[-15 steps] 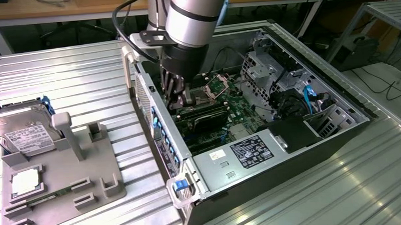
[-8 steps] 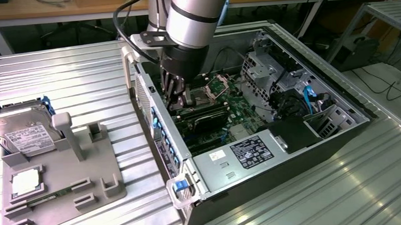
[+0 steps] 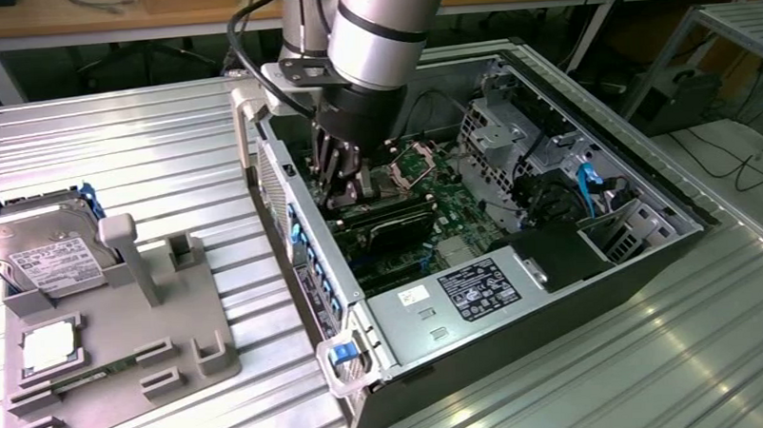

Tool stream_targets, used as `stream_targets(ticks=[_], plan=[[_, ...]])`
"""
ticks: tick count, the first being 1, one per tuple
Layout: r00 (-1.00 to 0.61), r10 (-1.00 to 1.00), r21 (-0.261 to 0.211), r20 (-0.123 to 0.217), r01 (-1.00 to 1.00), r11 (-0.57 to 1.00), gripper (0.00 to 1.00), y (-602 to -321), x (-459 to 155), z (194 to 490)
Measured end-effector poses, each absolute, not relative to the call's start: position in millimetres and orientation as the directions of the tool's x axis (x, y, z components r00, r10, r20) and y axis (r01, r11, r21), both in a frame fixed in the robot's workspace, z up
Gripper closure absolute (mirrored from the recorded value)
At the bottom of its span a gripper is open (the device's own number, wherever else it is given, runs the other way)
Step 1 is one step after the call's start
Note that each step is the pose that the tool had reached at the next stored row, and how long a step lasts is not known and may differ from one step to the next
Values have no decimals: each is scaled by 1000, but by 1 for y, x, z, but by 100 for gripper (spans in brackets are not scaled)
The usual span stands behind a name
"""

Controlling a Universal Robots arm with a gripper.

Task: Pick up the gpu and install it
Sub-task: 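Press down on the gpu until it lock into place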

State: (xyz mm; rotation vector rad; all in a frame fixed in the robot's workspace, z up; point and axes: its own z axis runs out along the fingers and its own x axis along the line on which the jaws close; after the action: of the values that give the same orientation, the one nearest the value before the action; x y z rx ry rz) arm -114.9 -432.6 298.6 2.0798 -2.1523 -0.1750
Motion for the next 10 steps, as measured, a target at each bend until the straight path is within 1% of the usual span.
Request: stream_targets(ticks=[5,10], plan=[[-32,-999,182,25,-983,36,89,-433,-113,310],[-32,-999,182,36,-983,38,89,-435,-113,310]])
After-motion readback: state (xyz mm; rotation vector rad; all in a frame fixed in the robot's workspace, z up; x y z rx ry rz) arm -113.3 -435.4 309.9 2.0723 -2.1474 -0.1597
